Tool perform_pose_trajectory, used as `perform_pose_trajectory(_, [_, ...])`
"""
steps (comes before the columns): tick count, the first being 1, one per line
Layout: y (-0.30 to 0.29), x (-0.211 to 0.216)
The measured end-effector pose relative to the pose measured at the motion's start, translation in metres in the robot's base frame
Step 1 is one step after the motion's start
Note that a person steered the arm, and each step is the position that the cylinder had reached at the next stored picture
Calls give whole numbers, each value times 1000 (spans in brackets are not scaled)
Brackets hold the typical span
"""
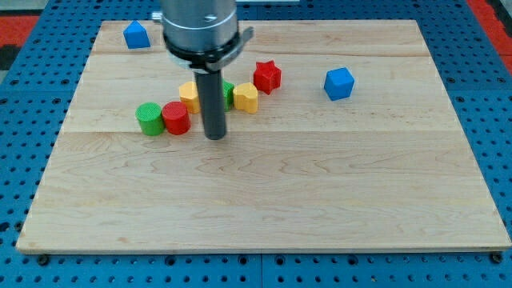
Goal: Slide the red circle diagonally to the yellow hexagon
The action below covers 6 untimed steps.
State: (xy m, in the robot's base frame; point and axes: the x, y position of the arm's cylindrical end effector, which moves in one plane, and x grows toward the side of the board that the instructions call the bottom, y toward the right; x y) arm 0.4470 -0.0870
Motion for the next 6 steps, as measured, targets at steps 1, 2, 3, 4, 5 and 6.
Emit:
perform_pose_trajectory(1, [-64,-8])
perform_pose_trajectory(2, [-35,-22])
perform_pose_trajectory(3, [-33,-82])
perform_pose_trajectory(4, [-15,-54])
perform_pose_trajectory(5, [-45,-22])
perform_pose_trajectory(6, [-88,-55])
